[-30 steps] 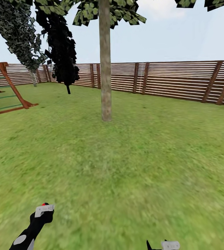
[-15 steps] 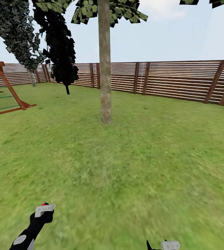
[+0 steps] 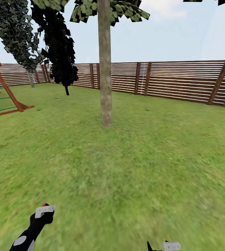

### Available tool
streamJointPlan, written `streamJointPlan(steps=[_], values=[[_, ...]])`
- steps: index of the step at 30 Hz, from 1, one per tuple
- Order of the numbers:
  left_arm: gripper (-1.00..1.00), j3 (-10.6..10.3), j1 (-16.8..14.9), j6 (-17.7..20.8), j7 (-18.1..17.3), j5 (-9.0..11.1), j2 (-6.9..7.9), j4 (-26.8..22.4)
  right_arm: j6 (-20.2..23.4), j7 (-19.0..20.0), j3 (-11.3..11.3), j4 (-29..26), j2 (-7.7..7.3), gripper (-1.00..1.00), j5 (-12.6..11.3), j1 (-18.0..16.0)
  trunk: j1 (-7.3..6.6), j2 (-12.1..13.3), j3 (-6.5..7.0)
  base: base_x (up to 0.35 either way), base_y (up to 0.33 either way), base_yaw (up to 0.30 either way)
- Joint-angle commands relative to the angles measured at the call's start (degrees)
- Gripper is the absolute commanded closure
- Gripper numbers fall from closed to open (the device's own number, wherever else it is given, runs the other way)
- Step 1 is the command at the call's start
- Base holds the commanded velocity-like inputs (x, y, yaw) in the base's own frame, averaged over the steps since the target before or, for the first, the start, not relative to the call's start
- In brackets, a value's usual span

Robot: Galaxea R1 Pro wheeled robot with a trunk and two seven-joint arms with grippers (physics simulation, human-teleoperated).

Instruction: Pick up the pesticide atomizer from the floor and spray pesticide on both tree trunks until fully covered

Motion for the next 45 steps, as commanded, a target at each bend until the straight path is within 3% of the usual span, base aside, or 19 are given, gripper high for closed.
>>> streamJointPlan(steps=[1,45], values=[[1.0,0.01,0.0,0.0,0.01,0.02,0.0,-0.01,0.0,0.0,0.0,0.0,0.0,-1.0,0.0,0.0,0.0,0.0,0.0,0.337,0.0,0.0],[1.0,0.01,0.0,0.0,0.01,0.02,0.0,-0.01,0.0,0.09,0.04,0.0,0.0,-1.0,0.0,0.0,0.0,0.0,0.0,0.337,0.0,0.0]])
